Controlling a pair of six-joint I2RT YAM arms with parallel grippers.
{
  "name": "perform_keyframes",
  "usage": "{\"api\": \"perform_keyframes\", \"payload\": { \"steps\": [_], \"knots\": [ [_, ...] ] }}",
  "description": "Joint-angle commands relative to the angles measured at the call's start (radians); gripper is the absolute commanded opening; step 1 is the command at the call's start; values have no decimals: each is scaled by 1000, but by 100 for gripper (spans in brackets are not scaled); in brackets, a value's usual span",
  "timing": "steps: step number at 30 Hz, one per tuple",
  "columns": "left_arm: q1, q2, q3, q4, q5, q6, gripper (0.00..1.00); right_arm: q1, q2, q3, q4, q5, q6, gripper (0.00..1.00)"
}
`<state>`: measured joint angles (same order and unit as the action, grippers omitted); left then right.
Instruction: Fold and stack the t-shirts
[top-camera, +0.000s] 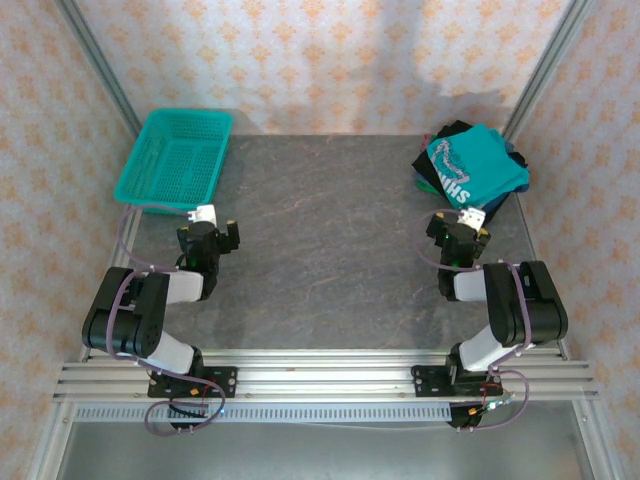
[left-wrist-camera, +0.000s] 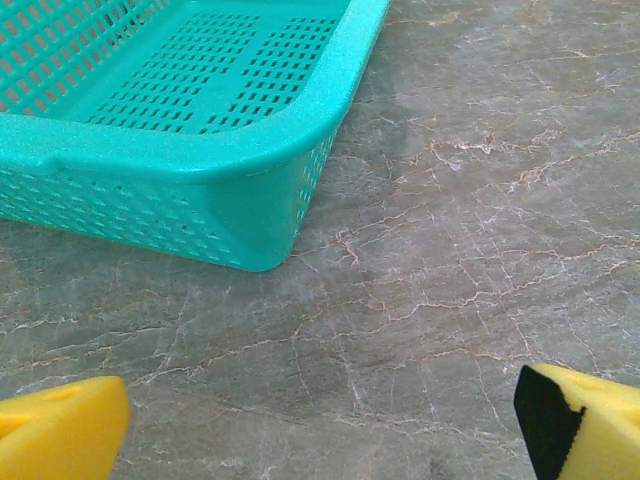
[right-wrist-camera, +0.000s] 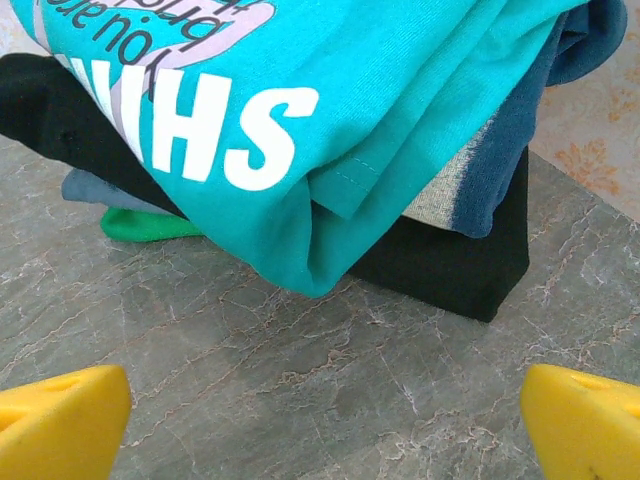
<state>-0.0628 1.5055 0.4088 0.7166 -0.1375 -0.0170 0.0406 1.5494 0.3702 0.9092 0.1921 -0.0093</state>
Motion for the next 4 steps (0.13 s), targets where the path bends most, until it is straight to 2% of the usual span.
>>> {"api": "perform_keyframes", "payload": {
  "steps": [1, 4],
  "knots": [
    [11, -8, 12, 38, -1, 18, 100, 5, -2, 2, 6, 15, -1, 99],
    [11, -8, 12, 37, -2, 18, 100, 4, -7, -18, 40, 16, -1, 99]
  ]
}}
